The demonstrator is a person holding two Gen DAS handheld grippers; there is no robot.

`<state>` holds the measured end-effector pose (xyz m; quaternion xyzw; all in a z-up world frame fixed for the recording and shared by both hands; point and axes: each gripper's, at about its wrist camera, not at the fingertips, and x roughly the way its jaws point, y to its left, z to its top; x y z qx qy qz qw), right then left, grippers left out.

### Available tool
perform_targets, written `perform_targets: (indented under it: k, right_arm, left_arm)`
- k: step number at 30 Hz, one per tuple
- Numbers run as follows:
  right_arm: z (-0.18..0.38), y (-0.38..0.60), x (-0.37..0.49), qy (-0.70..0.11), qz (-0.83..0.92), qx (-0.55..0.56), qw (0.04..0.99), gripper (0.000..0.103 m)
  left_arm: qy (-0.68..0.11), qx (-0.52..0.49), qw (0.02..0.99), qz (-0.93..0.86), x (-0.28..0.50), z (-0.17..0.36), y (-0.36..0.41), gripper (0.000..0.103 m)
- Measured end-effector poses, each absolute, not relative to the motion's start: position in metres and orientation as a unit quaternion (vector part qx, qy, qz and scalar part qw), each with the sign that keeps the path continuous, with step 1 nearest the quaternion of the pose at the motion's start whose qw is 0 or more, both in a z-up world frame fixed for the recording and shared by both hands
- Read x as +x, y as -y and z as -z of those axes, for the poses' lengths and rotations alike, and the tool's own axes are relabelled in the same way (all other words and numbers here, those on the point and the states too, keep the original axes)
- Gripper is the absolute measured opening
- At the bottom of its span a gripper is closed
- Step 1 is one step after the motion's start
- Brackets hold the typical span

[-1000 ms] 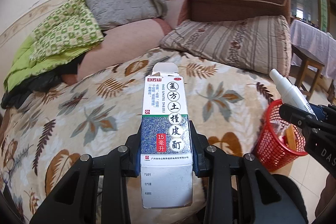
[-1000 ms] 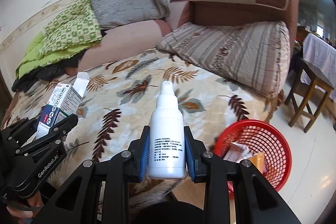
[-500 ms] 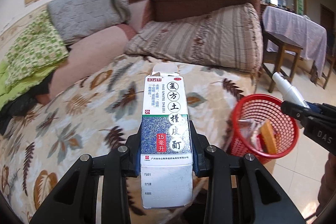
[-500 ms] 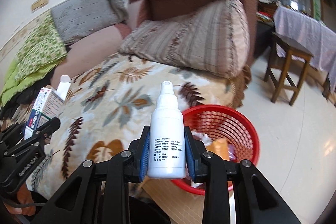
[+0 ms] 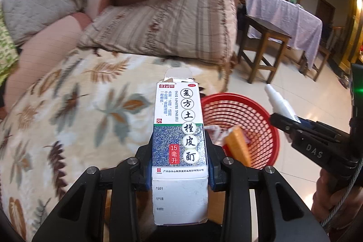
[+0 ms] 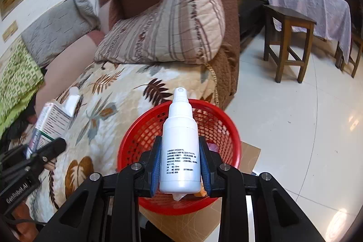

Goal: Collect trash

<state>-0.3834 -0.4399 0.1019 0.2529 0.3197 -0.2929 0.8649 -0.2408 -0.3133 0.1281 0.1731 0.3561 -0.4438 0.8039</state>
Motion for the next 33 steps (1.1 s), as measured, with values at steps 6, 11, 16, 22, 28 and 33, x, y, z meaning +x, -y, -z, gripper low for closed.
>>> perform_targets:
  k: [6,11,16,22,28,33]
  right_arm:
    - [-0.095,0.462,-0.381,-0.320,0.304,0.265,0.857,0.032]
    - [-0.086,0.471,-0.373,-0.330,0.300,0.262,0.856,0.038]
    - [-0.090,0.464,-0.376,-0.329,0.312,0.244,0.857,0.051]
    - [-0.100,0.434,-0.385,-0.322,0.357,0.209,0.851,0.067]
    - [-0.111,0.386,-0.388,-0.313,0.409,0.168,0.841,0.080]
    - [-0.113,0.345,-0.392,-0.302,0.425,0.157,0.839,0.088]
  left_arm:
    - [-0.383,0.168,0.780,0.466,-0.238,-0.116,0.354,0.033]
    - [-0.407,0.147,0.763,0.479,-0.228,-0.107,0.365,0.053]
    - [-0.391,0.147,0.773,0.477,-0.229,-0.112,0.350,0.064]
    - [-0.361,0.139,0.805,0.450,-0.237,-0.119,0.304,0.072]
    - [-0.326,0.134,0.841,0.410,-0.245,-0.128,0.239,0.080]
    - [-0.302,0.131,0.871,0.364,-0.250,-0.129,0.187,0.084]
